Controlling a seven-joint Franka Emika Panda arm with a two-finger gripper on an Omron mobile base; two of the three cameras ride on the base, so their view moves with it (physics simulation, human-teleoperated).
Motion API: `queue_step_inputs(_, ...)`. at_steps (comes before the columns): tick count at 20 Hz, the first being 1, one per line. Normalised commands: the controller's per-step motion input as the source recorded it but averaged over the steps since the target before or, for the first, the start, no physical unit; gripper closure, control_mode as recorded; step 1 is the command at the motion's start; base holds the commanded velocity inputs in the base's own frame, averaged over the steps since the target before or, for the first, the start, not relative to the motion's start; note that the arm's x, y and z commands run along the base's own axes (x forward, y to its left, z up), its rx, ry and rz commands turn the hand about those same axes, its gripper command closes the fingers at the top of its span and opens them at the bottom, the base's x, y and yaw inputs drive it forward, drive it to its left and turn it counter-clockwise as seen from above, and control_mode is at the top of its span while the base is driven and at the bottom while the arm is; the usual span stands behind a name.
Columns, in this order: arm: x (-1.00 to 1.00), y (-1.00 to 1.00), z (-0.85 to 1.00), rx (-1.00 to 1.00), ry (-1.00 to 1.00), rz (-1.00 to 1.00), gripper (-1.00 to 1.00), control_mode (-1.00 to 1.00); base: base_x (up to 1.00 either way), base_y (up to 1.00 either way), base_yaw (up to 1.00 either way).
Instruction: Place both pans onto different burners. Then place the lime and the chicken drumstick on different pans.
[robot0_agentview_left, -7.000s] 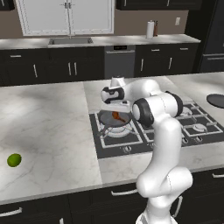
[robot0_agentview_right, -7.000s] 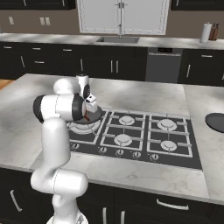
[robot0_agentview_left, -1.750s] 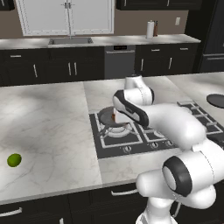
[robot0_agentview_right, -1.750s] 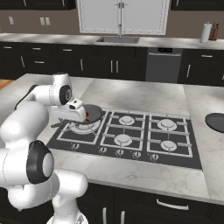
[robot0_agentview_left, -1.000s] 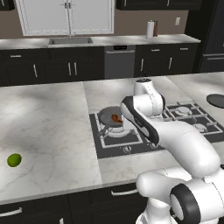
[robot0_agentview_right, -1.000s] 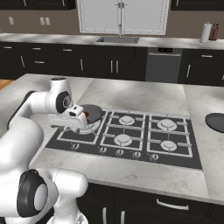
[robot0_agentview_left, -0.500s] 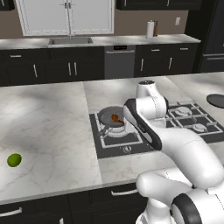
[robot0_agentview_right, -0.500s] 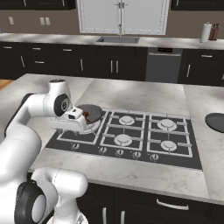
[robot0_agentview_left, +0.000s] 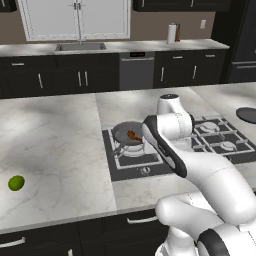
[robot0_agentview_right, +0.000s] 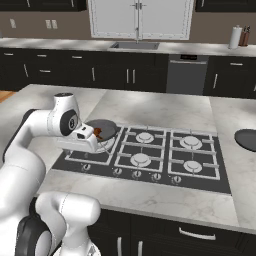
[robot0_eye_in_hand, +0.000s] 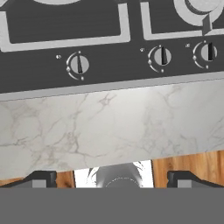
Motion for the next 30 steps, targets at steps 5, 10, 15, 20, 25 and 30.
queue_step_inputs(5, 0.00, 0.00, 0.00, 0.00, 0.00, 0.00, -1.00, -1.00, 0.00, 0.00, 0.00)
queue_step_inputs(10, 0.00, 0.00, 0.00, 0.00, 0.00, 0.00, -1.00, 1.00, 0.00, -0.04, 0.00)
queue_step_inputs(15, 0.00, 0.00, 0.00, 0.00, 0.00, 0.00, -1.00, 1.00, -0.04, -0.60, 0.00)
queue_step_inputs(20, 0.00, 0.00, 0.00, 0.00, 0.00, 0.00, -1.00, 1.00, -0.25, -0.92, 0.00)
queue_step_inputs(25, 0.00, 0.00, 0.00, 0.00, 0.00, 0.00, -1.00, 1.00, -0.22, -0.83, 0.00)
queue_step_inputs(30, 0.00, 0.00, 0.00, 0.00, 0.00, 0.00, -1.00, 1.00, -0.16, -0.75, 0.00)
